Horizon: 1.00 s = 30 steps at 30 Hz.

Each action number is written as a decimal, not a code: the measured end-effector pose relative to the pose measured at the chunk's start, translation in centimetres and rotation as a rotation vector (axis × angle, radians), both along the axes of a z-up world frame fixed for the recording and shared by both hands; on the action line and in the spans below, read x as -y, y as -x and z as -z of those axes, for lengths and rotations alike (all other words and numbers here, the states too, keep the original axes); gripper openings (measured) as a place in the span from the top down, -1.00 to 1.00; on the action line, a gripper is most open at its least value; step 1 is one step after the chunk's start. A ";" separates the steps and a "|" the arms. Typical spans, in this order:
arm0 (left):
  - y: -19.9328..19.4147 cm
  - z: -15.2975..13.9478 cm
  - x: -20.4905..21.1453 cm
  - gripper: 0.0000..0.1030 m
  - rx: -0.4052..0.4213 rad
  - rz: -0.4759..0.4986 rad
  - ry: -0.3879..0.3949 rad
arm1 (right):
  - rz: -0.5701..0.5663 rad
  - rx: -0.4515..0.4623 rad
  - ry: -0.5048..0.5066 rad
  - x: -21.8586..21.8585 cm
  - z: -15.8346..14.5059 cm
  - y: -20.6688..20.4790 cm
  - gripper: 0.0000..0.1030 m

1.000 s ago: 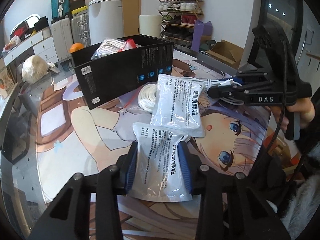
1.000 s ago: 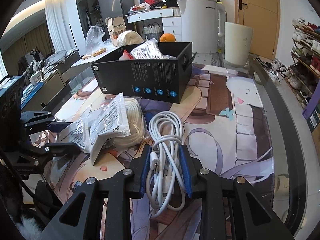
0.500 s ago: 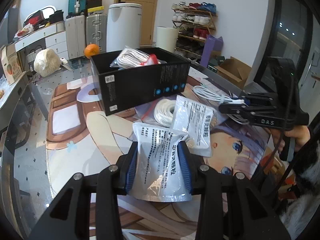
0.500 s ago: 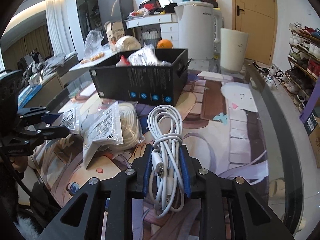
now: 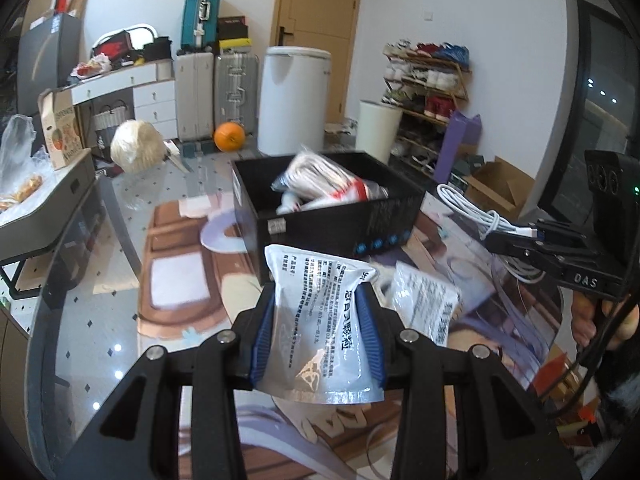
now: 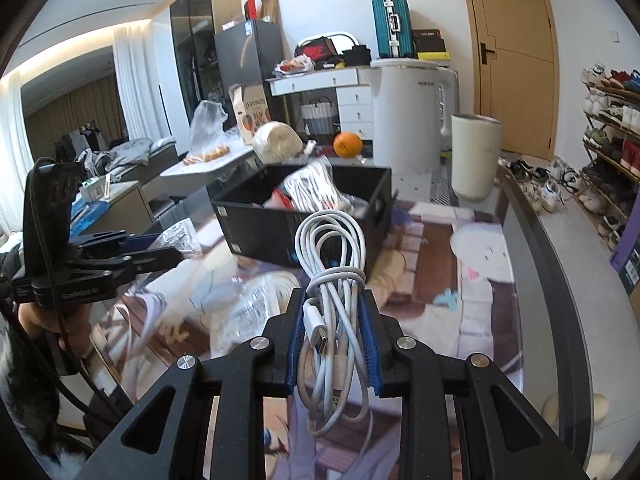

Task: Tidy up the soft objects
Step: 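Lift and carry the sachet with the left tool while the right carries the cable to the box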

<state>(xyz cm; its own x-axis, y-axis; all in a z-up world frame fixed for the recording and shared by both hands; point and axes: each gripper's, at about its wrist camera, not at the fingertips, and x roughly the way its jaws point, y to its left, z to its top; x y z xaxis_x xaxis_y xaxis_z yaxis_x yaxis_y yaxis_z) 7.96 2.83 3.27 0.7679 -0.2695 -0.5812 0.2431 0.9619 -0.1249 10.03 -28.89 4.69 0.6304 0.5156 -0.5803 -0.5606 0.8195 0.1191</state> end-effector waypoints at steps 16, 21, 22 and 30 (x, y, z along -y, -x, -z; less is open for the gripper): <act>-4.0 -2.6 -0.3 0.25 0.106 -0.053 0.033 | -0.082 0.110 -0.018 -2.9 -3.4 -3.2 0.50; -5.7 -3.1 -0.2 0.25 0.115 -0.062 0.036 | -0.103 0.125 -0.021 -3.7 -4.1 -5.2 0.50; -5.9 -3.2 -0.2 0.25 0.121 -0.063 0.031 | -0.108 0.130 -0.021 -3.9 -4.2 -5.6 0.50; -7.7 -3.5 0.4 0.25 0.136 -0.051 -0.019 | -0.135 0.125 0.006 -5.4 -3.4 -8.1 0.50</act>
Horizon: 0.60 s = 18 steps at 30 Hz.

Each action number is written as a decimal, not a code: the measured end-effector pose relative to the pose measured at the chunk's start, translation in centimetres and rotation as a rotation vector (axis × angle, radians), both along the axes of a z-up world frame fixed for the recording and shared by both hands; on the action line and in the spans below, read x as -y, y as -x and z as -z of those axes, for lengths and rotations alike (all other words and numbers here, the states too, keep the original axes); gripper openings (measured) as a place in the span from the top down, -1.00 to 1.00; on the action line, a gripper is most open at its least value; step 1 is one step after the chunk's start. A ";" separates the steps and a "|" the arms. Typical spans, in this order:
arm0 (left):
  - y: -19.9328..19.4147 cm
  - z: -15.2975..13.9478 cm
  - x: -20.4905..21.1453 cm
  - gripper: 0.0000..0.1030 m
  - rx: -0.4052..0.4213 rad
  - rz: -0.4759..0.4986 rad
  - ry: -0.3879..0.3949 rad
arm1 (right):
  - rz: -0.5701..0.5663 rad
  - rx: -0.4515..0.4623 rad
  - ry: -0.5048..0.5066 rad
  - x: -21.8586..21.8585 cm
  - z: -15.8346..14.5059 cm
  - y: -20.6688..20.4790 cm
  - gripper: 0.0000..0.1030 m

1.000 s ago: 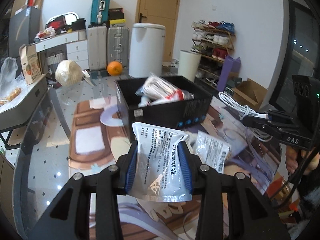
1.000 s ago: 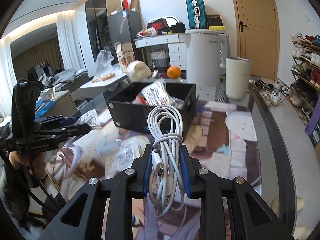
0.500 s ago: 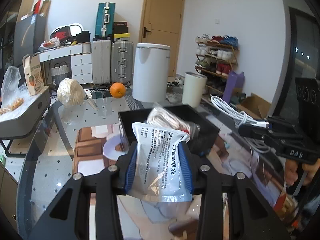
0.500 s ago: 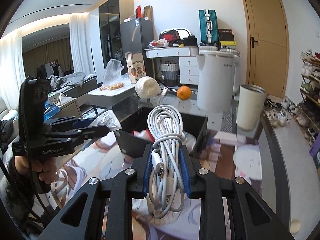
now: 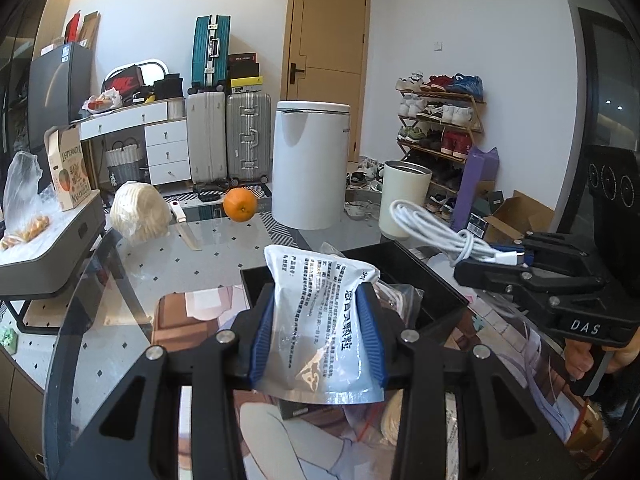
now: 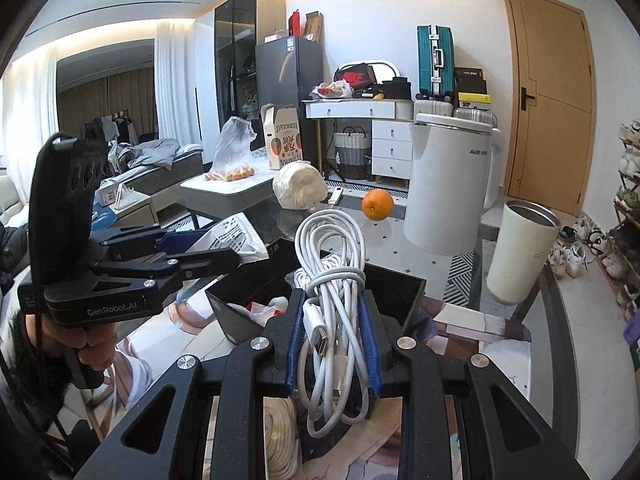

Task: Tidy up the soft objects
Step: 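Lift and carry the sachet with the left tool while the right carries the cable to the box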

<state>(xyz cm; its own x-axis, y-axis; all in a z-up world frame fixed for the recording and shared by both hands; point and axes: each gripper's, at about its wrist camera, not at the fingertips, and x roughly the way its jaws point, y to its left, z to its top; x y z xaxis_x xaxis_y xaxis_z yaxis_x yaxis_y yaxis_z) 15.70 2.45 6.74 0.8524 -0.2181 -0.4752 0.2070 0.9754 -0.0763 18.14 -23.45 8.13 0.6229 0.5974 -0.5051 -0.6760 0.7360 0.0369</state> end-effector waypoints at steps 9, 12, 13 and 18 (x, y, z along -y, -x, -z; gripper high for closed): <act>-2.0 0.3 0.3 0.24 0.003 -0.012 0.001 | -0.028 -0.012 0.034 -1.6 1.0 -2.6 0.50; -2.8 0.4 0.3 0.24 0.012 -0.015 0.014 | -0.042 -0.017 0.050 -2.4 1.6 -3.4 0.50; -2.9 0.5 0.2 0.24 0.010 -0.018 0.015 | -0.048 -0.019 0.051 -2.5 1.6 -3.8 0.50; -3.3 0.9 -0.2 0.24 0.005 -0.032 0.027 | -0.068 -0.015 0.080 -3.4 2.2 -4.7 0.50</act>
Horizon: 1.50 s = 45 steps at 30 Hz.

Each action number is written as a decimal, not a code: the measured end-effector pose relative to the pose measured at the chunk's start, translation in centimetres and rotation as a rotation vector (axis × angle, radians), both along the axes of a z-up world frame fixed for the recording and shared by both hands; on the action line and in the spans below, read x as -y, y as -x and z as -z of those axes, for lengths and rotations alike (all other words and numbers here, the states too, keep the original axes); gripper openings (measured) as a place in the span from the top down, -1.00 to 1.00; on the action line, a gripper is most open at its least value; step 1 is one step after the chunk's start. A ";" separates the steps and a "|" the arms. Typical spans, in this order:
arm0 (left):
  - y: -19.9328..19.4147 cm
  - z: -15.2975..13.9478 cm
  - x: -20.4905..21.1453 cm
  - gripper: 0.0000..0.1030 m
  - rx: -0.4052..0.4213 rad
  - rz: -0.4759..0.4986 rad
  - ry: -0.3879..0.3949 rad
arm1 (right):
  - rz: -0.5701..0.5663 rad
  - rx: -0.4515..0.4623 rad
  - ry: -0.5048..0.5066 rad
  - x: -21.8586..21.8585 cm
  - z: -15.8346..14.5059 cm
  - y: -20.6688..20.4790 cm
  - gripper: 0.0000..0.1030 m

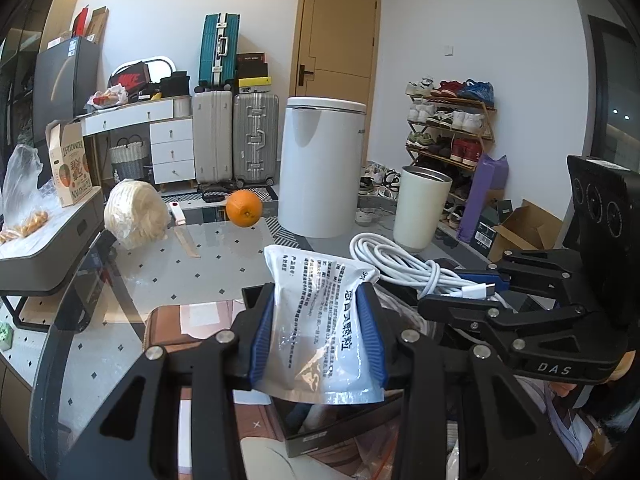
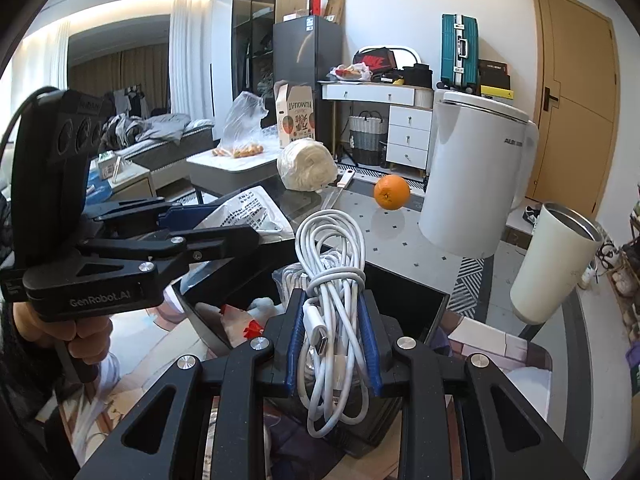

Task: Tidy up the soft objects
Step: 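Lift and carry the sachet with the left tool while the right carries the cable to the box, then open the left tool over the box while the right releases the cable into it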

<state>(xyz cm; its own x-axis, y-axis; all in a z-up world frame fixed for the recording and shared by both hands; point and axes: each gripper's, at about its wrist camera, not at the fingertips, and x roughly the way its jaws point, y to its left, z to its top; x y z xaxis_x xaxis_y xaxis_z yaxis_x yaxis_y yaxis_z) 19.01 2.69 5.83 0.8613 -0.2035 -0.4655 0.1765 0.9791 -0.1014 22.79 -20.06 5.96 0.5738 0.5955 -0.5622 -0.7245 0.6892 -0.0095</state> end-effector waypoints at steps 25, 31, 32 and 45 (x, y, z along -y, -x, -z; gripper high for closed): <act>-1.3 1.4 0.1 0.23 -0.050 0.002 0.012 | 0.075 -0.061 0.090 -0.2 1.9 -1.4 0.50; -1.7 1.7 0.5 0.21 -0.059 0.010 0.003 | 0.096 -0.027 0.104 0.8 1.1 -0.5 0.48; -1.9 1.7 0.5 0.21 -0.061 0.012 0.007 | 0.096 -0.023 0.104 0.9 1.0 -0.4 0.47; -2.2 2.3 1.4 -0.25 -0.115 0.043 -0.017 | 0.098 -0.047 0.075 2.0 0.9 1.2 0.23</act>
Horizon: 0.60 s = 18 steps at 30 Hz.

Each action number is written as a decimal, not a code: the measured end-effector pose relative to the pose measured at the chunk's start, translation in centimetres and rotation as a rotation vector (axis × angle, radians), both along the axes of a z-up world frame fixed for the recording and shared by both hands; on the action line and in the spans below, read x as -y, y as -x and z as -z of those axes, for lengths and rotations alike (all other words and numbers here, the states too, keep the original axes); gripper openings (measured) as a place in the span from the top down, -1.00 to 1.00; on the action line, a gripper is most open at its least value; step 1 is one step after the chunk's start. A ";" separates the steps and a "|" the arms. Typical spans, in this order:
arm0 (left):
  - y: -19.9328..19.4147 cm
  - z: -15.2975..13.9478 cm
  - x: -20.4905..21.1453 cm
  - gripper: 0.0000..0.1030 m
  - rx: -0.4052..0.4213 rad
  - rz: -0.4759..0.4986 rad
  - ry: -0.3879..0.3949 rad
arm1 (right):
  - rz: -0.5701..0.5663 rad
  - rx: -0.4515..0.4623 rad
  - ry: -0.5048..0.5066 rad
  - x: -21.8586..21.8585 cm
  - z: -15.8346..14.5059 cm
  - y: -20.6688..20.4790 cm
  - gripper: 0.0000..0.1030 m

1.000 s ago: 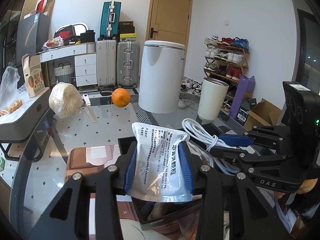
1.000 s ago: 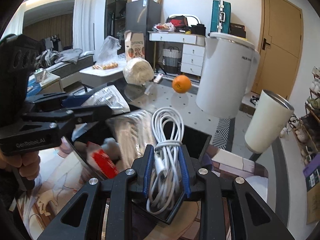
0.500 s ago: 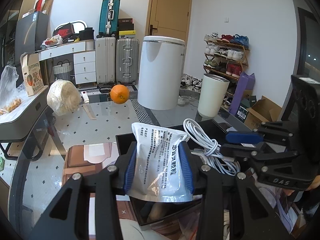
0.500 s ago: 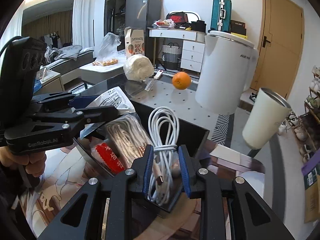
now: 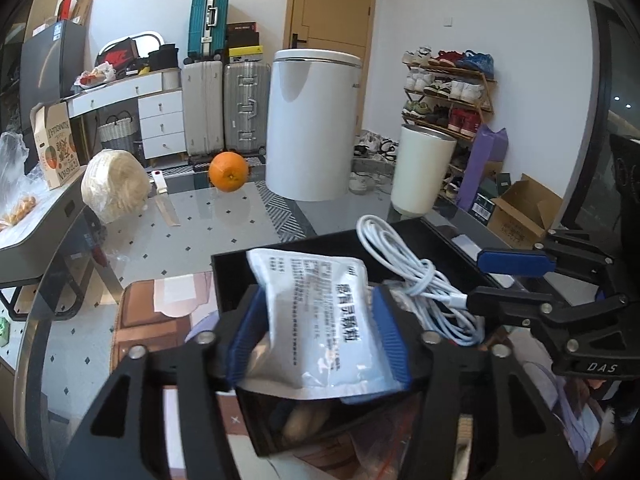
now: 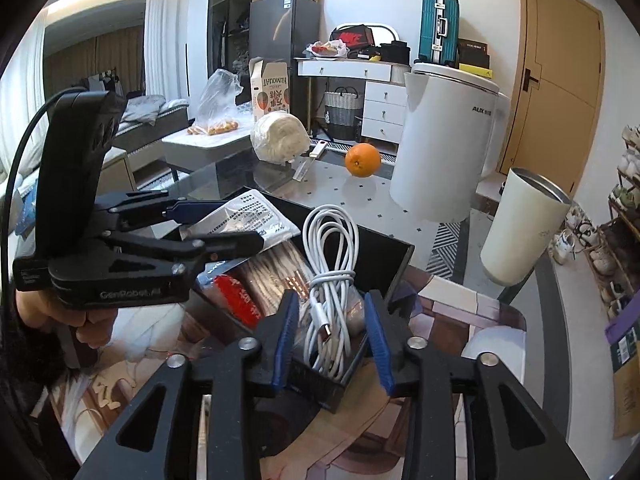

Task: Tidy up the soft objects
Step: 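Open the left tool over the box while the right releases the cable into it, then move the left tool to the second white sachet while the right reaches the bagged white rope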

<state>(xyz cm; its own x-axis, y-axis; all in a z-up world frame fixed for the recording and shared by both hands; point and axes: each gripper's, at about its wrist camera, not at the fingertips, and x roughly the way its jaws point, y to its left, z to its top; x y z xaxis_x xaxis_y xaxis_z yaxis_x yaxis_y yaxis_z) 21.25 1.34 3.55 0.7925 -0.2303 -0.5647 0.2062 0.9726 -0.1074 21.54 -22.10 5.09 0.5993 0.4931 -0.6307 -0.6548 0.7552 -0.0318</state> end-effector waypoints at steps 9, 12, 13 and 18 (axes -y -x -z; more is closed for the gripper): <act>2.8 -1.2 0.0 -1.00 0.037 -0.022 -0.002 | 0.030 0.009 -0.049 1.3 -0.5 1.7 -0.59; 3.6 -1.4 -0.5 -1.00 0.037 -0.039 0.006 | 0.047 0.005 -0.073 1.9 -0.6 2.4 -0.70; 3.8 -1.4 -0.6 -1.00 0.034 -0.046 0.006 | 0.050 -0.003 -0.079 2.1 -0.6 2.5 -0.71; 5.2 -1.2 -1.1 -1.00 0.031 -0.070 0.003 | 0.088 -0.017 -0.089 2.8 -0.3 3.4 -0.99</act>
